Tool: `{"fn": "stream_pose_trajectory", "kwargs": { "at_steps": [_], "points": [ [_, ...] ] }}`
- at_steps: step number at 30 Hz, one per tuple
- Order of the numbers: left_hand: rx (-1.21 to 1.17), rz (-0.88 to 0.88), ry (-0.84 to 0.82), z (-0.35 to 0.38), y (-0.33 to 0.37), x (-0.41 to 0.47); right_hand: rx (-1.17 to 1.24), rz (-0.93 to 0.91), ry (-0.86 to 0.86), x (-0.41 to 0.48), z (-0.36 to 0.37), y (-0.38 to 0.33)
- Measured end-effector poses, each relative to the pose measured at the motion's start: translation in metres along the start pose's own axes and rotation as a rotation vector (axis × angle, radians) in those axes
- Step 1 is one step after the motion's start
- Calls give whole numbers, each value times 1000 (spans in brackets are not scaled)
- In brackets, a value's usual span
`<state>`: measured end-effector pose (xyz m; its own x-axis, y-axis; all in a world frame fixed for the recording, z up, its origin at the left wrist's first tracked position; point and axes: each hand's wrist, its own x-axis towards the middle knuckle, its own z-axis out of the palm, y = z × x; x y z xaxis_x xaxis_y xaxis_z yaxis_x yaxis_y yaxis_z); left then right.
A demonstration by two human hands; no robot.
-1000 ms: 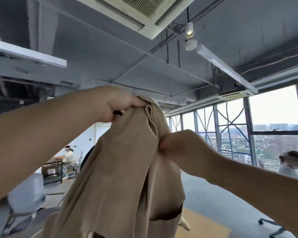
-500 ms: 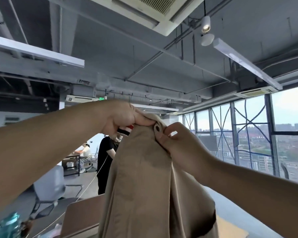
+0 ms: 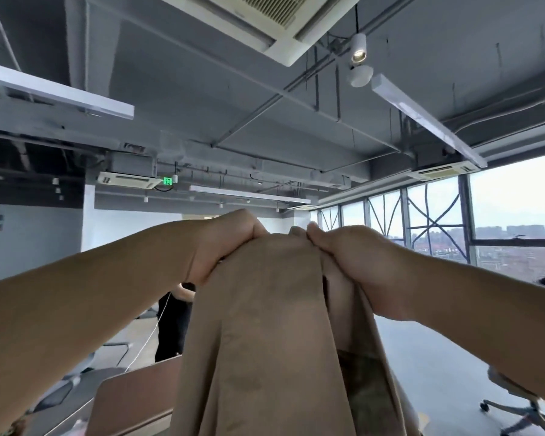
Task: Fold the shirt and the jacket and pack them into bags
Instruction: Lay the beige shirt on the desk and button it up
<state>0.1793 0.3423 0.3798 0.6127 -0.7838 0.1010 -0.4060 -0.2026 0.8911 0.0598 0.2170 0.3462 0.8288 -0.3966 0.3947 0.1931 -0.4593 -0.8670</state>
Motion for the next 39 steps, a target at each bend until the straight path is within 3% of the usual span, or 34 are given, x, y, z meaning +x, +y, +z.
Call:
{"fn": "stream_pose_trajectory", "kwargs": {
  "at_steps": [2, 4, 6, 8, 9, 11, 13, 15, 18, 24, 27, 30, 34, 39],
  "points": [
    [-25, 14, -58, -2, -2, 3, 186, 11, -6, -4, -9, -5],
    [209, 103, -59, -3, -4, 8, 300, 76, 22, -11, -19, -14],
    [465, 250, 56, 1, -6, 13, 234, 148, -82, -12, -23, -24],
    [516, 472, 214, 9, -5, 10, 230, 232, -129, -17, -28, -26],
    [432, 538, 191, 13, -4, 9, 244, 247, -126, -18, -31, -23],
    [264, 462, -79, 24, 0, -1, 322, 259, -113, -19, -30, -24],
    [375, 474, -292, 38, -6, -4, 383, 247, -92, -16, -29, -28],
    [430, 574, -288, 50, -16, 3, 363, 217, 3, -11, -32, -30],
    [346, 504, -176, 52, -31, 11, 304, 166, 4, -8, -38, -35],
    [460, 483, 37, 40, -67, 37, -53, 121, -64, -20, -60, -39],
    [275, 471, 226, 25, -64, 52, -769, 46, -5, -19, -66, -29],
    [578, 697, 449, 0, -50, 53, -1254, -85, 168, -6, -78, -13],
    [999, 882, 640, -14, -26, 38, -1367, -186, 366, 14, -103, 1],
    [1198, 841, 806, -31, -9, 37, -1392, -231, 544, 31, -116, 32]
  ]
}}
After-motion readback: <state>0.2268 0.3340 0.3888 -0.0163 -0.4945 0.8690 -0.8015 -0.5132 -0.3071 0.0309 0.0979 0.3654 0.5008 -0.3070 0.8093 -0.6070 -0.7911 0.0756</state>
